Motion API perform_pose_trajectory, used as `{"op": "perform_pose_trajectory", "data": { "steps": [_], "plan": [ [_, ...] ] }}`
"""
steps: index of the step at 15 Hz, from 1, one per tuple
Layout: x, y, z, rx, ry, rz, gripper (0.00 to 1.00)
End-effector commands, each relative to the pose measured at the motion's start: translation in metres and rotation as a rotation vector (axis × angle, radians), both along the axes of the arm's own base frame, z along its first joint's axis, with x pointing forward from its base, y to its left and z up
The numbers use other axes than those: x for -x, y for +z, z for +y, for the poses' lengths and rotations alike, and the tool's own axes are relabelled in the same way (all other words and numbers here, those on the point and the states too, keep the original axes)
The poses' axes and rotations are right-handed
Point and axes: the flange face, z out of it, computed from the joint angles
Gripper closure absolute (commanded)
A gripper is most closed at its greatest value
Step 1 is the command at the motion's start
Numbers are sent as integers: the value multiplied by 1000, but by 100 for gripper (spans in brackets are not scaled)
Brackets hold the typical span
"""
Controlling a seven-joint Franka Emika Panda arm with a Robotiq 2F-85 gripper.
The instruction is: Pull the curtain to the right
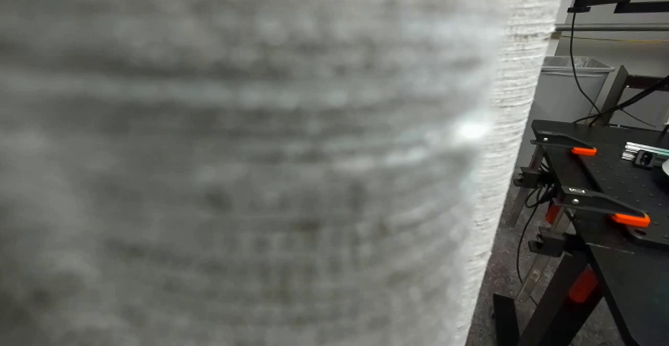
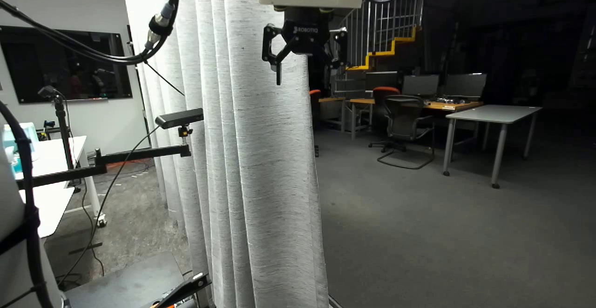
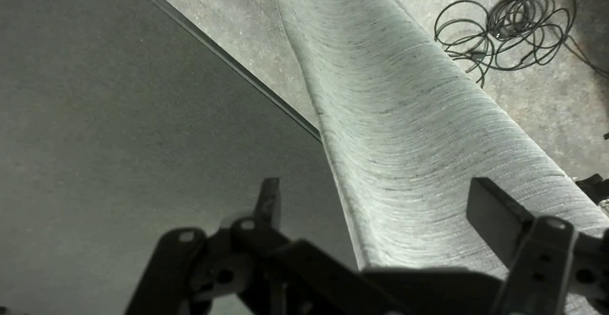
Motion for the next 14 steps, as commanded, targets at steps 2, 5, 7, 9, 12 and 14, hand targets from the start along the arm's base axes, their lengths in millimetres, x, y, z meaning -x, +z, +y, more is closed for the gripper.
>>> {"op": "perform_pose_trajectory", "data": {
  "steps": [2, 5, 7, 9, 12, 14],
  "plan": [
    [3, 24, 13, -64, 101, -137, 0],
    [6, 36, 19, -114, 107, -229, 0],
    [6, 41, 22, -153, 73, -291, 0],
    [7, 40, 26, -173, 66, -325, 0],
    [10, 33, 31, -185, 67, -346, 6],
    [12, 27, 33, -186, 73, -351, 27]
  ]
}}
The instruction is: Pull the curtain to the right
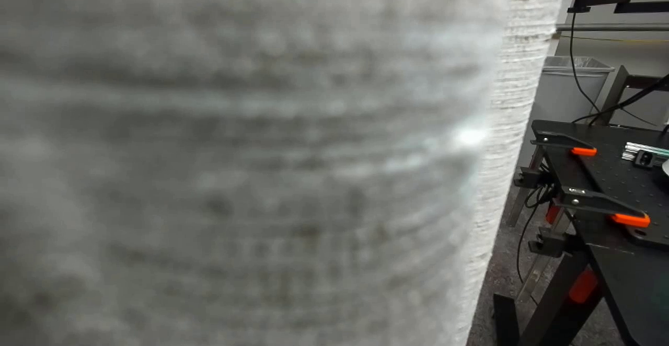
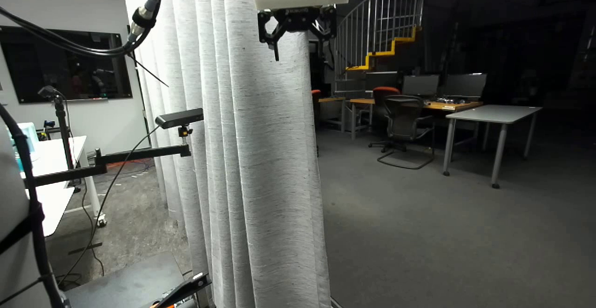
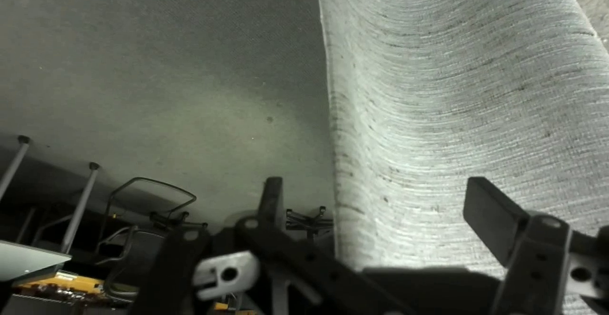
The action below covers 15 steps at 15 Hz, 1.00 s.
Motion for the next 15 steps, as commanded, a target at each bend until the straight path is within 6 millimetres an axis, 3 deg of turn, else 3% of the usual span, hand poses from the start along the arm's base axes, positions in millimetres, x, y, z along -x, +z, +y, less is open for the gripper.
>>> {"op": "perform_pose_trajectory", "data": {
  "steps": [1, 9, 15],
  "plan": [
    [10, -8, 3, -26, 13, -46, 34],
    [7, -16, -2, -27, -32, -41, 97],
    [-17, -18, -21, -51, -167, -53, 99]
  ]
}}
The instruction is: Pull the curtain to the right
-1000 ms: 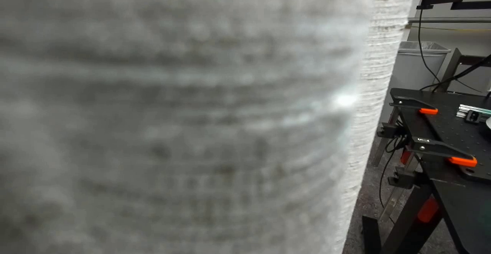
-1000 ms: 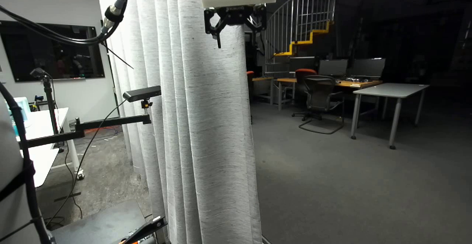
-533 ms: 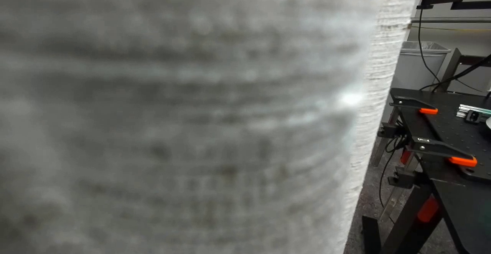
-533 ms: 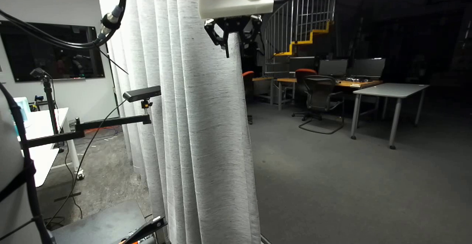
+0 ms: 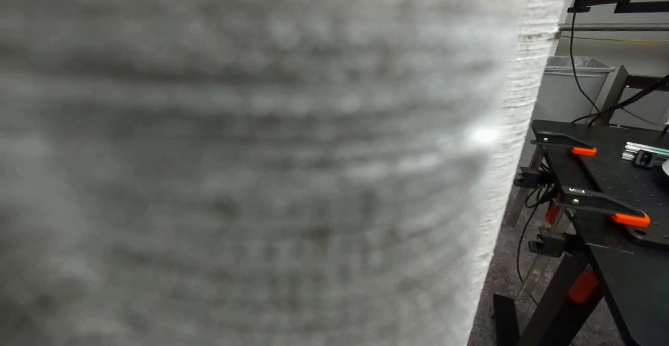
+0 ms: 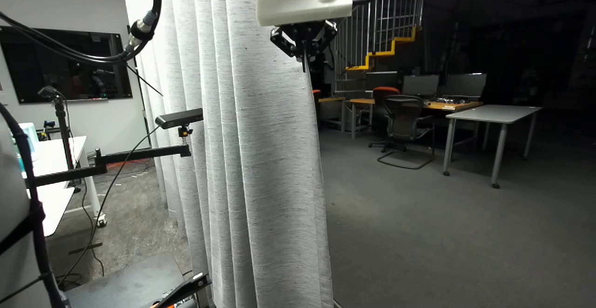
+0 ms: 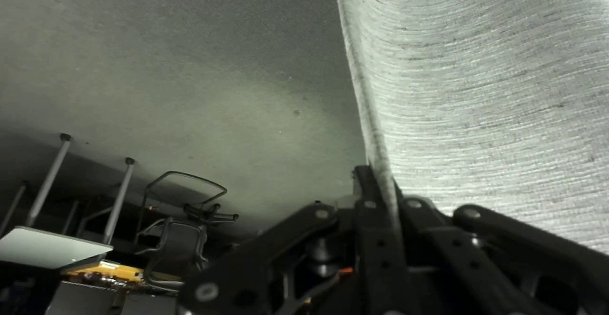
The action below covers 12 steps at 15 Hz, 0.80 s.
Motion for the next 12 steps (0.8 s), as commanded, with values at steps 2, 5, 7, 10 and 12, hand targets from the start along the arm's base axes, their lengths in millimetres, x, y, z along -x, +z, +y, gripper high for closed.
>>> {"op": "perform_pose_trajectory", "data": {
  "steps": [2, 5, 7, 10, 12],
  "plan": [
    [-33, -7, -23, -46, -187, -6, 99],
    [-60, -18, -52, -44, -350, -12, 99],
    [-77, -25, -76, -38, -456, -25, 99],
    [-100, -31, -115, -40, -609, -46, 99],
    [-112, -31, -146, -41, -707, -67, 99]
  ]
}}
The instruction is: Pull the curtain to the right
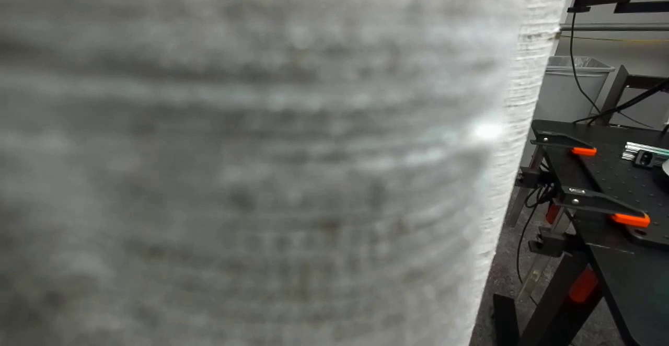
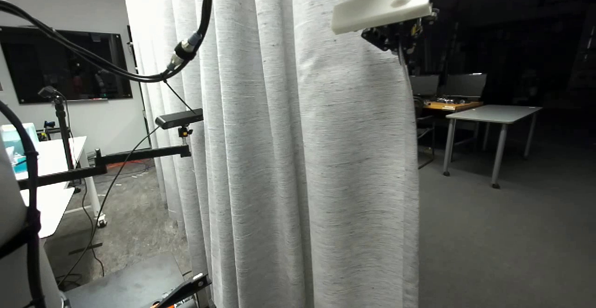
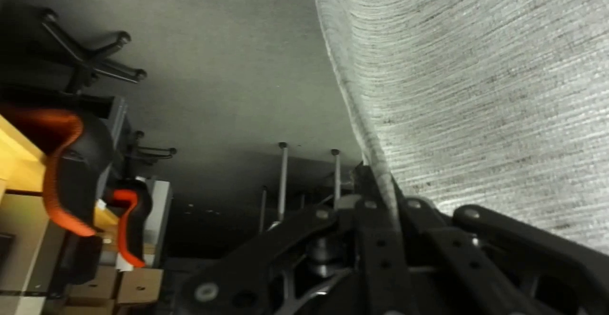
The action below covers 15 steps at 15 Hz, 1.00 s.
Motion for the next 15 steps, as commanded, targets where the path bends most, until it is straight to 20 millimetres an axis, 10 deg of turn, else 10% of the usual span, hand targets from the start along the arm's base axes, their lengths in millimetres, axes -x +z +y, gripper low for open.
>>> {"op": "perform_pose_trajectory", "data": {
  "steps": [1, 10, 15],
  "plan": [
    [-31, -27, -57, 8, -186, 27, 99],
    [-5, -1, -238, 56, -559, -73, 99],
    [33, -33, -338, 94, -765, -6, 99]
  ]
}}
